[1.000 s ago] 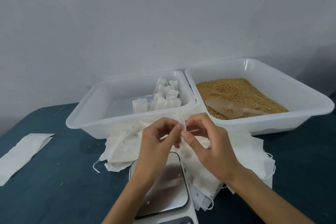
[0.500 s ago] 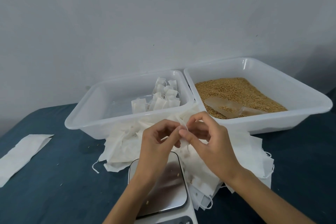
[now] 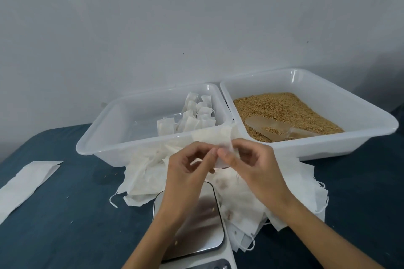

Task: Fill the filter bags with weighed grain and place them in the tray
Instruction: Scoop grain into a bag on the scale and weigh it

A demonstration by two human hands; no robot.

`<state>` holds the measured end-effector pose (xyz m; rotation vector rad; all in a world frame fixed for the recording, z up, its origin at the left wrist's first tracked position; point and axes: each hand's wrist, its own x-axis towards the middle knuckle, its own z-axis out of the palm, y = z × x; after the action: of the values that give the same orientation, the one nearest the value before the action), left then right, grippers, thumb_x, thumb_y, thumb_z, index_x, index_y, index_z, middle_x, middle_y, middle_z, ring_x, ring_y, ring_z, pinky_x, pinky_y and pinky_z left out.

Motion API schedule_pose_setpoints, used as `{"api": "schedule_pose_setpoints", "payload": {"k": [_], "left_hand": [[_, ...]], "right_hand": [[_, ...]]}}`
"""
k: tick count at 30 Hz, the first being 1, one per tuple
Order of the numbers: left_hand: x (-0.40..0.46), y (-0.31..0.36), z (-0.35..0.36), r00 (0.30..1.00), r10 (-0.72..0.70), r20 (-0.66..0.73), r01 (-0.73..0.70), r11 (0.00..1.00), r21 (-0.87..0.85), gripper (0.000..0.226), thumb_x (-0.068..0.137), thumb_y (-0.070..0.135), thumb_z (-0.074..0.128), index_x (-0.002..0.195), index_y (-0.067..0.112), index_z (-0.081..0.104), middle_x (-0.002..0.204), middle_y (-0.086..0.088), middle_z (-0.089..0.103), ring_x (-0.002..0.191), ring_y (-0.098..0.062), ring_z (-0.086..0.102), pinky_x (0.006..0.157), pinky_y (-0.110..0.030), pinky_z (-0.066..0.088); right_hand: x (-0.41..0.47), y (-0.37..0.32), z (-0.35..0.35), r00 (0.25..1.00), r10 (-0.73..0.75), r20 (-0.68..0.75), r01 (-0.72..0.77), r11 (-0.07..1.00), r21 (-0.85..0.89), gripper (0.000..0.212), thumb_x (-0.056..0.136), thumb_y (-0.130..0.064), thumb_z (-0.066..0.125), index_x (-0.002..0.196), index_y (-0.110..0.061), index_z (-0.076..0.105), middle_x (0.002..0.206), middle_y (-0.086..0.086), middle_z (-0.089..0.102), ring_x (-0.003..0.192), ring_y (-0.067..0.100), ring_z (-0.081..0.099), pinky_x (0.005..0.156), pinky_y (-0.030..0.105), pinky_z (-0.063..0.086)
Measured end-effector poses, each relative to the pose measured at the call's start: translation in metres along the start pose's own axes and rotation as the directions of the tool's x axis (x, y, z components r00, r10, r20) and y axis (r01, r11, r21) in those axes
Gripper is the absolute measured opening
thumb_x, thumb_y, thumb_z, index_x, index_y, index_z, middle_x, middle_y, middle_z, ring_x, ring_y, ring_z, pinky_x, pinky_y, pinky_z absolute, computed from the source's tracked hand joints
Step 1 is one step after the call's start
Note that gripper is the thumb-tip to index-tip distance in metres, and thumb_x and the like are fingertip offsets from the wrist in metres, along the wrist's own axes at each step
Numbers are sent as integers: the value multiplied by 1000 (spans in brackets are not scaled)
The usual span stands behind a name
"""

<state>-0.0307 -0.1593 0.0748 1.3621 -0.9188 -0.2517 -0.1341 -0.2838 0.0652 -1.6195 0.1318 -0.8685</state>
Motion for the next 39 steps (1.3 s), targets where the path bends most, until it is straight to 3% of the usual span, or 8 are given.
{"api": "schedule_pose_setpoints", "payload": {"k": [5,8,12,16,27,32,35,39], "left_hand": [[9,-1,-11,974,-163,-157,159,987,-38,58,81,49,81,132,27,64,126,7,70,114,-14,69,86,-32,60],[8,-3,-12,972,-237,1,232,951,-205,36,84,33,82,115,16,76,109,-8,78,94,-20,73,72,-28,59],[3,-2,-8,991,-118,-69,115,992,-44,7,88,9,80,86,16,81,78,0,76,66,-6,65,59,-13,48],[4,1,-5,987,-121,-104,117,992,-51,20,86,5,80,76,23,82,71,4,75,62,-3,64,57,-11,46],[5,-1,-5,985,-113,-131,102,991,-85,29,97,15,70,68,20,73,64,6,64,55,-9,56,52,-22,51],[6,-5,-7,974,-164,-159,147,983,-112,27,101,22,65,89,-2,68,75,-10,62,58,-17,52,47,-28,50],[7,-7,-9,966,-174,-191,154,981,-114,25,103,23,63,92,1,69,74,-12,66,49,-19,51,44,-27,48],[8,-8,-11,961,-160,-223,136,984,-119,8,102,17,65,109,18,68,77,-26,67,51,-20,53,42,-28,47]], "right_hand": [[9,-3,-15,982,190,13,-178,891,418,28,82,-24,79,106,-11,78,110,15,75,103,30,72,84,36,60],[8,0,-14,994,99,-42,-91,982,163,21,84,-25,79,101,-12,79,109,5,75,102,26,72,87,38,59],[4,7,-8,981,-38,-190,1,981,-193,23,82,-24,82,67,-23,65,91,-10,58,75,21,55,71,39,50],[2,3,-10,967,-78,-243,45,989,-138,12,84,-21,83,82,-26,72,87,-12,63,59,12,48,56,22,44],[-1,2,-10,989,9,-147,-18,998,-61,24,99,-38,65,82,-21,65,65,15,68,36,29,57,40,31,38],[-1,-2,-8,1000,-1,-26,-1,998,-70,36,93,-43,71,77,-12,65,67,12,59,47,28,63,43,34,40],[-5,-1,-5,1000,-21,15,23,982,-189,43,94,-40,70,66,-14,52,53,11,45,48,23,67,43,46,39],[-5,-3,-5,997,-44,-63,32,984,-174,39,99,-34,66,63,-32,49,49,2,49,43,23,67,38,33,38]]}}
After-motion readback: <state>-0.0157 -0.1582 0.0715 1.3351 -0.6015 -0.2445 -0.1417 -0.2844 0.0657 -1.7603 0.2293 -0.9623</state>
